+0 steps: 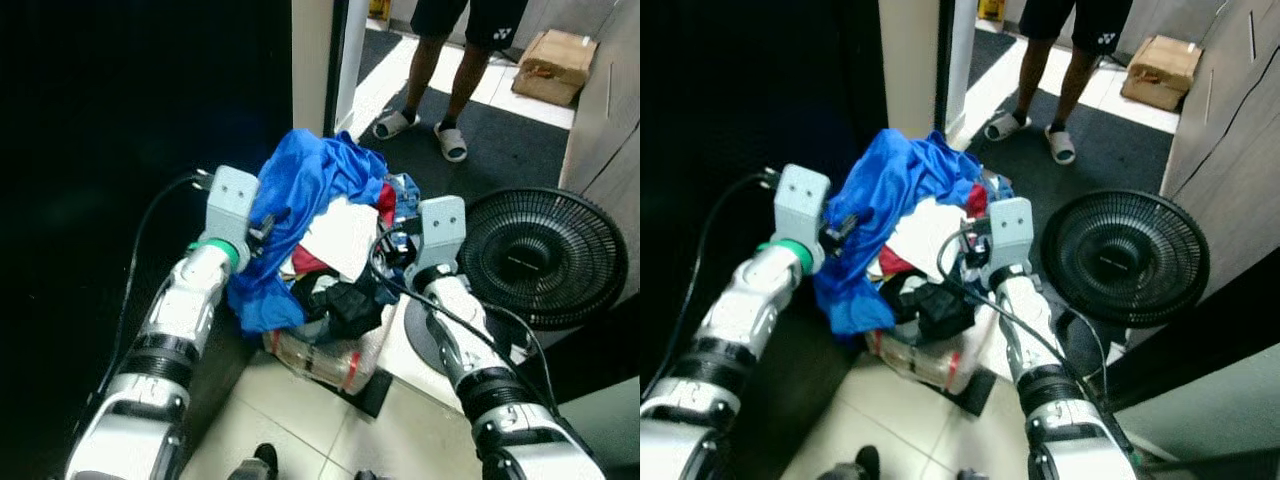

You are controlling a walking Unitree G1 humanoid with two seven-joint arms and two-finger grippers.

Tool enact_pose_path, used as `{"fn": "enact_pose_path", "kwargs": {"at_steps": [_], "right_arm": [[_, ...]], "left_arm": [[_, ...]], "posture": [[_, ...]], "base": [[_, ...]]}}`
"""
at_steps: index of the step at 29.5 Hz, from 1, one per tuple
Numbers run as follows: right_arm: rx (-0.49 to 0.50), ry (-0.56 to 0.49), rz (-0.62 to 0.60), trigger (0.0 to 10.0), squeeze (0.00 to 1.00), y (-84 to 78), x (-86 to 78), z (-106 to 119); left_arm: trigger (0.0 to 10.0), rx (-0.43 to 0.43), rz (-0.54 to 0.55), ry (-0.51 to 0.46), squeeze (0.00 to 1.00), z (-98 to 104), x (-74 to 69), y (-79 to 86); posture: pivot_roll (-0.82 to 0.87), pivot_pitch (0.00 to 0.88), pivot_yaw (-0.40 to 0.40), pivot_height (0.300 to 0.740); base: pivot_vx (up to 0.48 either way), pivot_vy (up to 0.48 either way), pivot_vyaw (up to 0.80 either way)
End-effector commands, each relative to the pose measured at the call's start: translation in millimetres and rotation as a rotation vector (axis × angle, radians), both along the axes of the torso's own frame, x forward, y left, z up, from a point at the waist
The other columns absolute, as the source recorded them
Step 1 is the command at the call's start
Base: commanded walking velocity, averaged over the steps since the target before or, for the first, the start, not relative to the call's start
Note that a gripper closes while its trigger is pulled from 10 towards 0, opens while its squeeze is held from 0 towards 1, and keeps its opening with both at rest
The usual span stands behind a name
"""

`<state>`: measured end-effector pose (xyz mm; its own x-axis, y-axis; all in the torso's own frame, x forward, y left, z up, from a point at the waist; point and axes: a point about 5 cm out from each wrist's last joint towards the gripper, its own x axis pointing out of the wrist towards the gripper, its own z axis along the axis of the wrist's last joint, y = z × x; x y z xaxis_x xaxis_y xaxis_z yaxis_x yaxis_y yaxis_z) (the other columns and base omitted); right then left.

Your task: Clothes washing

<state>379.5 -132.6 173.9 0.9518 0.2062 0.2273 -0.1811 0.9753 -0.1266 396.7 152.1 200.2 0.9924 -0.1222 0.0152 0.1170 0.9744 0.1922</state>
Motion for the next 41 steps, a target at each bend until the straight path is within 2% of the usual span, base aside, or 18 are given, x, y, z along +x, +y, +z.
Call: {"fn": "enact_pose_path", "kwargs": {"at_steps": [1,6,10,12,13,15,16,17,18,21,24,28,32,35,37,39,40,41], "right_arm": [[-0.012,0.043,0.003,10.0,0.0,-1.4,-0.7,-9],[0.02,0.038,0.019,10.0,0.0,0.9,-0.9,-6],[0.029,0.026,0.019,10.0,0.0,-2.3,-0.2,-3],[0.03,0.026,-0.002,10.0,0.0,-8.1,1.7,0],[0.03,0.026,-0.002,10.0,0.0,-8.1,1.7,0],[0.029,0.019,-0.005,10.0,0.0,-8.9,2.7,3],[0.029,0.019,-0.005,10.0,0.0,-8.9,2.7,3],[0.031,0.01,0.002,10.0,0.0,-7.1,2.3,4],[0.031,0.01,0.002,10.0,0.0,-7.1,2.3,4],[0.029,-0.008,-0.009,10.0,0.0,-6.0,3.9,8],[0.029,-0.018,-0.022,10.0,0.0,-8.5,6.1,13],[0.018,-0.037,-0.066,10.0,0.0,-24.3,14.9,31],[0.011,-0.047,-0.072,10.0,0.0,-32.0,14.6,35],[0.006,-0.062,-0.067,10.0,0.0,-36.4,7.7,30],[-0.003,-0.06,-0.069,10.0,0.0,-40.2,-5.9,17],[-0.003,-0.06,-0.069,10.0,0.0,-40.2,-5.9,17],[-0.017,-0.057,-0.082,10.0,0.0,-43.8,-16.5,8],[-0.017,-0.057,-0.082,10.0,0.0,-43.8,-16.5,8]], "left_arm": [[10.0,-0.004,0.065,0.02,0.0,-5,2.0,12.5],[10.0,-0.02,0.116,-0.004,0.0,9,9.0,27.3],[10.0,-0.018,0.086,-0.017,0.0,13,9.9,22.6],[10.0,0.002,0.026,-0.018,0.0,11,9.8,7.9],[10.0,0.002,0.026,-0.018,0.0,11,9.8,7.9],[10.0,-0.005,-0.112,-0.019,0.0,7,7.2,-22.1],[10.0,-0.005,-0.112,-0.019,0.0,7,7.2,-22.1],[10.0,-0.019,-0.179,-0.023,0.0,6,5.0,-35.8],[10.0,-0.019,-0.179,-0.023,0.0,6,5.0,-35.8],[10.0,-0.047,-0.292,0.004,0.0,-10,-4.3,-65.2],[10.0,-0.045,-0.303,0.023,0.0,-19,-6.9,-72.6],[10.0,-0.065,-0.325,0.05,0.0,-27,-8.6,-93.0],[10.0,-0.071,-0.314,0.041,0.0,-24,-6.7,-92.2],[10.0,-0.067,-0.286,0.035,0.0,-20,-3.4,-84.1],[10.0,-0.051,-0.25,0.028,0.0,-16,1.3,-72.3],[10.0,-0.051,-0.25,0.028,0.0,-16,1.3,-72.3],[10.0,-0.043,-0.203,0.008,0.0,-8,6.2,-57.5],[10.0,-0.043,-0.203,0.008,0.0,-8,6.2,-57.5]], "posture": [[0.06,0.272,0.032,0.74],[0.04,0.276,0.036,0.74],[0.04,0.271,0.041,0.74],[0.03,0.267,0.049,0.74],[0.03,0.267,0.049,0.74],[0.01,0.245,0.057,0.74],[0.01,0.245,0.057,0.74],[0.01,0.235,0.059,0.74],[0.01,0.235,0.059,0.74],[-0.02,0.195,0.069,0.74],[-0.03,0.179,0.066,0.74],[-0.05,0.147,0.063,0.74],[-0.05,0.144,0.059,0.74],[-0.04,0.145,0.054,0.74],[-0.03,0.149,0.049,0.74],[-0.03,0.149,0.049,0.74],[-0.02,0.154,0.044,0.74],[-0.02,0.154,0.044,0.74]], "base": [[0.0,0.0,0.0],[0.0,0.0,0.0],[0.0,0.0,0.0],[0.0,0.0,0.0],[0.0,0.0,0.0],[0.0,0.0,0.0],[0.0,0.0,0.0],[0.0,0.0,0.0],[0.0,0.0,0.0],[0.0,0.0,0.0],[0.0,0.0,0.0],[0.0,0.0,0.0],[0.0,0.0,0.0],[0.0,0.0,0.0],[0.0,0.0,0.0],[0.0,0.0,0.0],[0.0,0.0,0.0],[0.0,0.0,0.0]]}}
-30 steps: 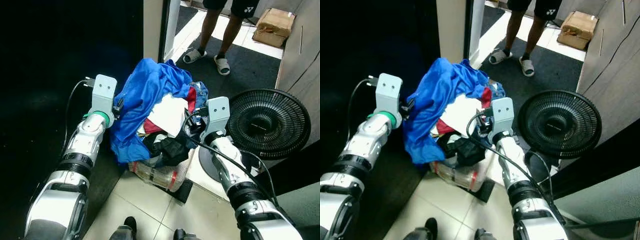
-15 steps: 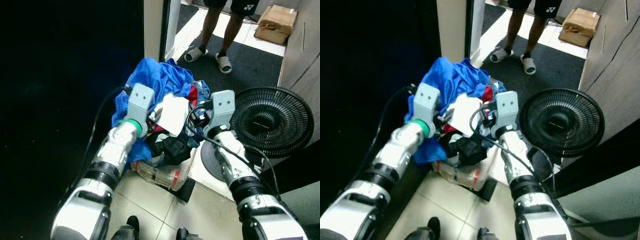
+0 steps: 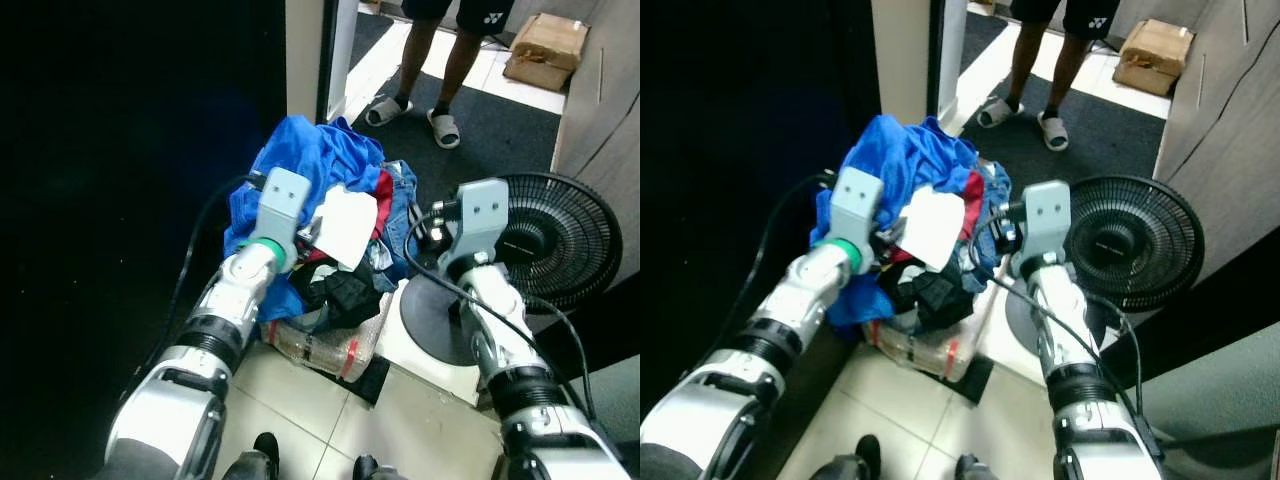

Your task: Clothes washing

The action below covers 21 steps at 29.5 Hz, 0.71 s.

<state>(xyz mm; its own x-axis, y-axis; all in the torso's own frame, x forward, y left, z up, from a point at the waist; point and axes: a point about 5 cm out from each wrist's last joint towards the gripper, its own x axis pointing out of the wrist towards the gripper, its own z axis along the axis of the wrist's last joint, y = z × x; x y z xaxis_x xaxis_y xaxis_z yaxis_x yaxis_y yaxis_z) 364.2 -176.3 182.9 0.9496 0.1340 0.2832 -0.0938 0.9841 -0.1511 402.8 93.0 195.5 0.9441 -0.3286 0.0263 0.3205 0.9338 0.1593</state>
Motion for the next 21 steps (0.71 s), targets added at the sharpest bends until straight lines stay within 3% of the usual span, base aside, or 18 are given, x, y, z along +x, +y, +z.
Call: {"fn": "enact_pose_path", "kwargs": {"at_steps": [1,3,7,9,10,12,13,16,18,21], "right_arm": [[-0.016,0.013,0.001,10.0,0.0,-0.9,-5.2,-4],[-0.019,0.018,0.004,10.0,0.0,-0.8,-5.3,-4],[-0.022,0.027,0.023,10.0,0.0,9.3,9.4,0],[-0.013,0.064,0.072,10.0,0.0,33.3,25.8,6],[-0.013,0.064,0.072,10.0,0.0,33.3,25.8,6],[-0.015,0.1,0.125,10.0,0.0,56.4,32.6,10],[-0.01,0.127,0.157,10.0,0.0,67.5,33.8,8],[-0.005,0.148,0.18,10.0,0.0,74.0,33.5,7],[0.004,0.223,0.27,10.0,0.0,91.0,30.3,-5],[0.018,0.306,0.36,10.0,0.0,103.7,23.3,-23]], "left_arm": [[10.0,-0.009,0.051,-0.01,0.0,4,3.2,16.2],[10.0,-0.011,0.061,-0.016,0.0,6,3.7,20.0],[10.0,-0.034,0.107,-0.049,0.0,12,3.7,39.5],[10.0,-0.058,0.141,-0.077,0.0,16,0.2,52.8],[10.0,-0.058,0.141,-0.077,0.0,16,0.2,52.8],[10.0,-0.075,0.156,-0.1,0.0,17,-4.7,58.1],[10.0,-0.082,0.159,-0.107,0.0,17,-7.6,58.4],[10.0,-0.085,0.159,-0.112,0.0,16,-9.6,57.4],[10.0,-0.096,0.16,-0.112,0.0,13,-14.6,54.9],[10.0,-0.105,0.163,-0.108,0.0,10,-19.3,53.3]], "posture": [[-0.02,0.154,0.041,0.74],[-0.02,0.154,0.041,0.74],[0.0,0.16,0.025,0.74],[0.05,0.166,-0.001,0.74],[0.05,0.166,-0.001,0.74],[0.08,0.174,-0.027,0.74],[0.1,0.179,-0.04,0.74],[0.12,0.186,-0.054,0.74],[0.14,0.195,-0.065,0.74],[0.15,0.207,-0.068,0.74]], "base": [[0.0,0.0,0.0],[0.0,0.0,0.0],[0.0,0.0,0.0],[0.0,0.0,0.0],[0.0,0.0,0.0],[0.0,0.0,0.0],[0.0,0.0,0.0],[0.0,0.0,0.0],[0.0,0.0,0.0],[0.0,0.0,0.0]]}}
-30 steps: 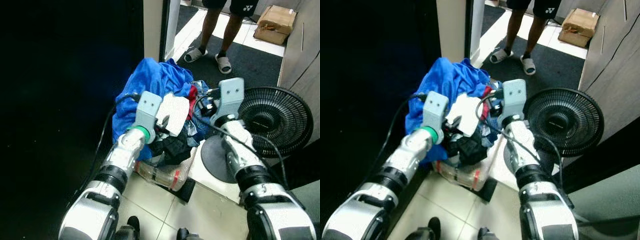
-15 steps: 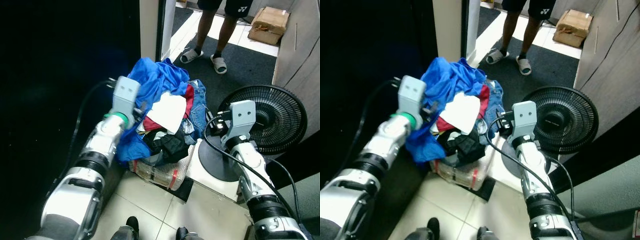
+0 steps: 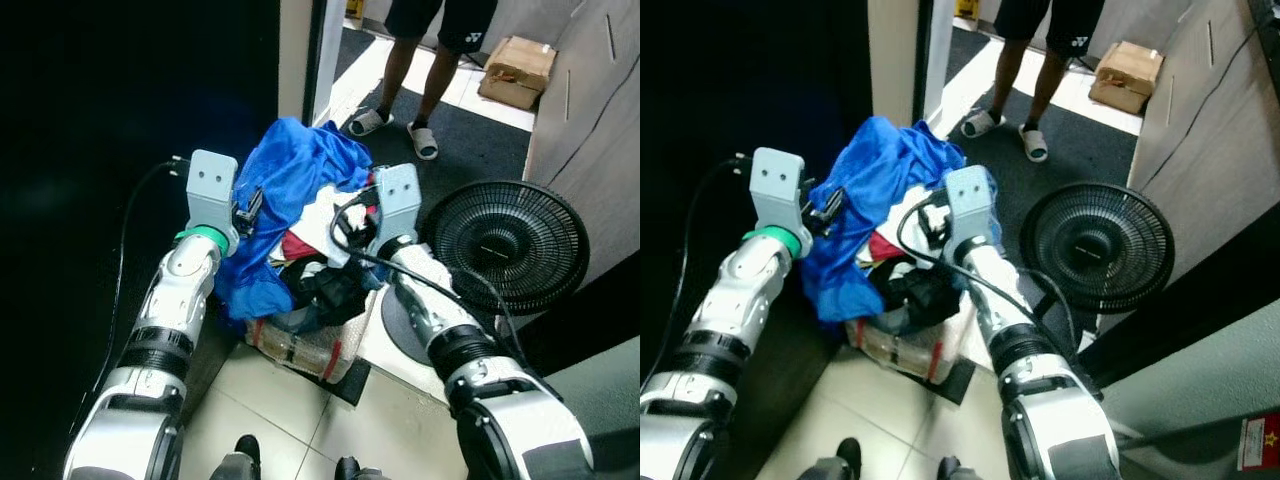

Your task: Clothes washing

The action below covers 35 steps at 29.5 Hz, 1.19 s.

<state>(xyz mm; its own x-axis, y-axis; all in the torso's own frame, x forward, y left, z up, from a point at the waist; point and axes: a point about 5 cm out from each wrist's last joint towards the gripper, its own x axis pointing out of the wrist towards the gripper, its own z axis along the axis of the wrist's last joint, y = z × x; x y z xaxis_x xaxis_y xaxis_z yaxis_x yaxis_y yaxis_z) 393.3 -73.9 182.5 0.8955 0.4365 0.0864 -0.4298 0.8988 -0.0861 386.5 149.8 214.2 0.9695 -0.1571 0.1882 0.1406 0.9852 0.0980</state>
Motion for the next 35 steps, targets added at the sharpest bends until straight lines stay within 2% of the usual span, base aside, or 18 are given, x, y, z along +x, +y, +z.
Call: {"fn": "enact_pose_path", "kwargs": {"at_steps": [1,4,6,11,13,15,17,18,19,20,22,23,25,26,30,32,35], "right_arm": [[0.008,0.113,0.062,10.0,0.0,4.7,-8.6,-28],[0.009,0.117,0.078,10.0,0.0,7.2,-10.6,-32],[0.021,0.121,0.122,10.0,0.0,10.5,-18.1,-43],[0.039,0.142,0.109,10.0,0.0,4.6,-22.8,-54],[0.053,0.161,0.048,10.0,0.0,-10.1,-22.2,-60],[0.057,0.163,0.023,10.0,0.0,-15.6,-21.3,-60],[0.056,0.155,-0.052,10.0,0.0,-35.3,-18.2,-59],[0.056,0.155,-0.052,10.0,0.0,-35.3,-18.2,-59],[0.051,0.148,-0.092,10.0,0.0,-46.0,-17.0,-58],[0.051,0.148,-0.092,10.0,0.0,-46.0,-17.0,-58],[0.037,0.137,-0.171,10.0,0.0,-70.6,-14.9,-56],[0.037,0.137,-0.171,10.0,0.0,-70.6,-14.9,-56],[0.004,0.116,-0.224,10.0,0.0,-88.4,-12.3,-50],[-0.018,0.088,-0.266,10.0,0.0,-98.9,-8.2,-40],[-0.015,0.066,-0.287,10.0,0.0,-101.6,-3.8,-30],[-0.005,0.05,-0.289,10.0,0.0,-99.1,1.1,-20],[-0.005,0.048,-0.279,10.0,0.0,-95.2,3.7,-15]], "left_arm": [[10.0,-0.012,-0.006,0.036,0.0,-10,-4.4,-3.4],[10.0,-0.015,-0.003,0.038,0.0,-10,-6.4,-2.7],[10.0,-0.021,0.003,0.041,0.0,-9,-8.7,-0.2],[10.0,-0.025,0.001,0.045,0.0,-6,-9.4,0.6],[10.0,-0.022,-0.015,0.051,0.0,-3,-7.4,-0.6],[10.0,-0.019,-0.022,0.054,0.0,-1,-6.5,-0.5],[10.0,-0.011,-0.036,0.06,0.0,2,-4.3,-3.2],[10.0,-0.011,-0.036,0.06,0.0,2,-4.3,-3.2],[10.0,-0.009,-0.041,0.062,0.0,4,-3.0,-4.5],[10.0,-0.009,-0.041,0.062,0.0,4,-3.0,-4.5],[10.0,-0.003,-0.053,0.065,0.0,8,-1.0,-7.3],[10.0,-0.003,-0.053,0.065,0.0,8,-1.0,-7.3],[10.0,-0.001,-0.06,0.068,0.0,10,0.2,-8.4],[10.0,0.001,-0.06,0.074,0.0,11,1.0,-8.4],[10.0,0.001,-0.059,0.077,0.0,11,1.3,-8.1],[10.0,0.002,-0.057,0.079,0.0,11,1.1,-7.6],[10.0,0.0,-0.049,0.081,0.0,11,0.1,-6.3]], "posture": [[0.15,0.208,-0.068,0.74],[0.14,0.21,-0.066,0.74],[0.13,0.218,-0.048,0.74],[0.12,0.226,-0.032,0.74],[0.1,0.252,0.01,0.74],[0.09,0.262,0.024,0.74],[0.07,0.277,0.052,0.74],[0.07,0.277,0.052,0.74],[0.07,0.282,0.064,0.74],[0.07,0.282,0.064,0.74],[0.06,0.292,0.081,0.74],[0.06,0.292,0.081,0.74],[0.05,0.304,0.099,0.74],[0.05,0.311,0.102,0.74],[0.05,0.314,0.104,0.74],[0.05,0.321,0.098,0.74],[0.06,0.318,0.087,0.74]], "base": [[0.0,0.0,0.0],[0.0,0.0,0.0],[0.0,0.0,0.0],[0.0,0.0,0.0],[0.0,0.0,0.0],[0.0,0.0,0.0],[0.0,0.0,0.0],[0.0,0.0,0.0],[0.0,0.0,0.0],[0.0,0.0,0.0],[0.0,0.0,0.0],[0.0,0.0,0.0],[0.0,0.0,0.0],[0.0,0.0,0.0],[0.0,0.0,0.0],[0.0,0.0,0.0],[0.0,0.0,0.0]]}}
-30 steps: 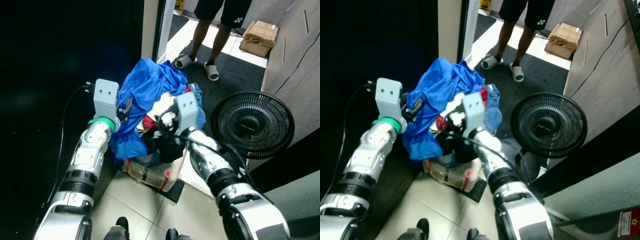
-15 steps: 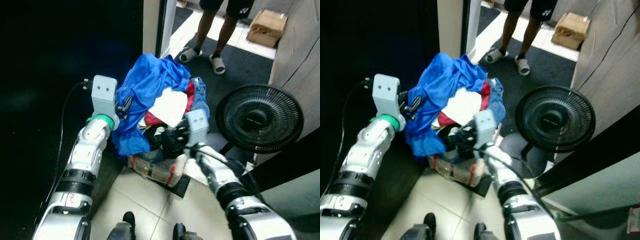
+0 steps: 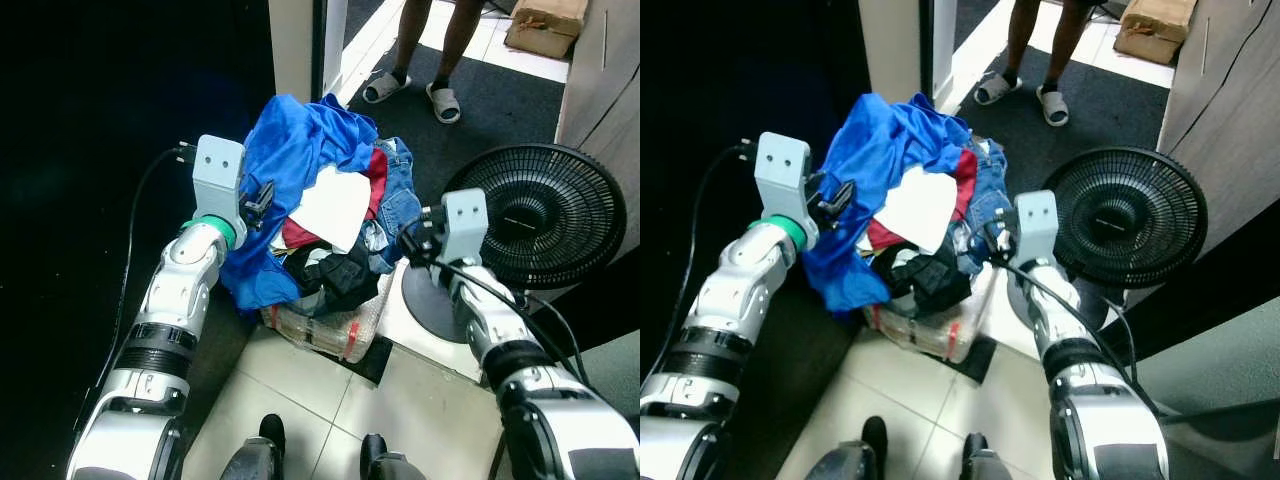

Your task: Clothes washing

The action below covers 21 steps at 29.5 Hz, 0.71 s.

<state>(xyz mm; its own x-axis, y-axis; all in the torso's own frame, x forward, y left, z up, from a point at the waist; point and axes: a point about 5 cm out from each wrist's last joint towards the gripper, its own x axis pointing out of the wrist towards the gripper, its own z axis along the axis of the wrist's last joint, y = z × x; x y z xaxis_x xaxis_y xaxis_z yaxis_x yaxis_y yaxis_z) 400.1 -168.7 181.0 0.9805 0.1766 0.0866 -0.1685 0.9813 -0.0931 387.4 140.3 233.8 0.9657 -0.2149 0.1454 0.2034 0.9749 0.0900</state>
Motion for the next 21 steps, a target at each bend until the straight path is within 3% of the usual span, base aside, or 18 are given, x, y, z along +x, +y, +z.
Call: {"fn": "enact_pose_path", "kwargs": {"at_steps": [1,7,10,17,18,20,21], "right_arm": [[0.008,0.049,-0.004,10.0,0.0,-0.5,-3.2,-14],[-0.044,0.077,-0.004,10.0,0.0,-0.1,-7.7,-27],[0.002,0.039,-0.023,10.0,0.0,-2.6,-2.2,-11],[0.047,-0.075,0.057,10.0,0.0,19.8,8.6,28],[0.072,-0.091,0.097,10.0,0.0,34.5,11.9,40],[0.072,-0.091,0.097,10.0,0.0,34.5,11.9,40],[0.067,-0.065,0.128,10.0,0.0,47.1,12.4,38]], "left_arm": [[10.0,0.001,0.011,0.037,0.0,-9,-0.7,3.2],[10.0,-0.003,0.038,0.038,0.0,-10,-3.3,10.5],[10.0,-0.006,0.057,0.037,0.0,-10,-3.7,15.1],[10.0,-0.014,0.061,0.018,0.0,-4,-2.8,14.3],[10.0,-0.019,0.07,0.001,0.0,1,-2.9,16.2],[10.0,-0.019,0.07,0.001,0.0,1,-2.9,16.2],[10.0,-0.015,0.089,-0.007,0.0,5,-3.5,22.0]], "posture": [[0.06,0.318,0.087,0.74],[0.07,0.316,0.07,0.74],[0.07,0.307,0.063,0.74],[0.07,0.291,0.046,0.74],[0.09,0.286,0.031,0.74],[0.09,0.286,0.031,0.74],[0.11,0.279,0.016,0.74]], "base": [[0.0,0.0,0.0],[0.0,0.0,0.0],[0.0,0.0,0.0],[0.0,0.0,0.0],[0.0,0.0,0.0],[0.0,0.0,0.0],[0.0,0.0,0.0]]}}
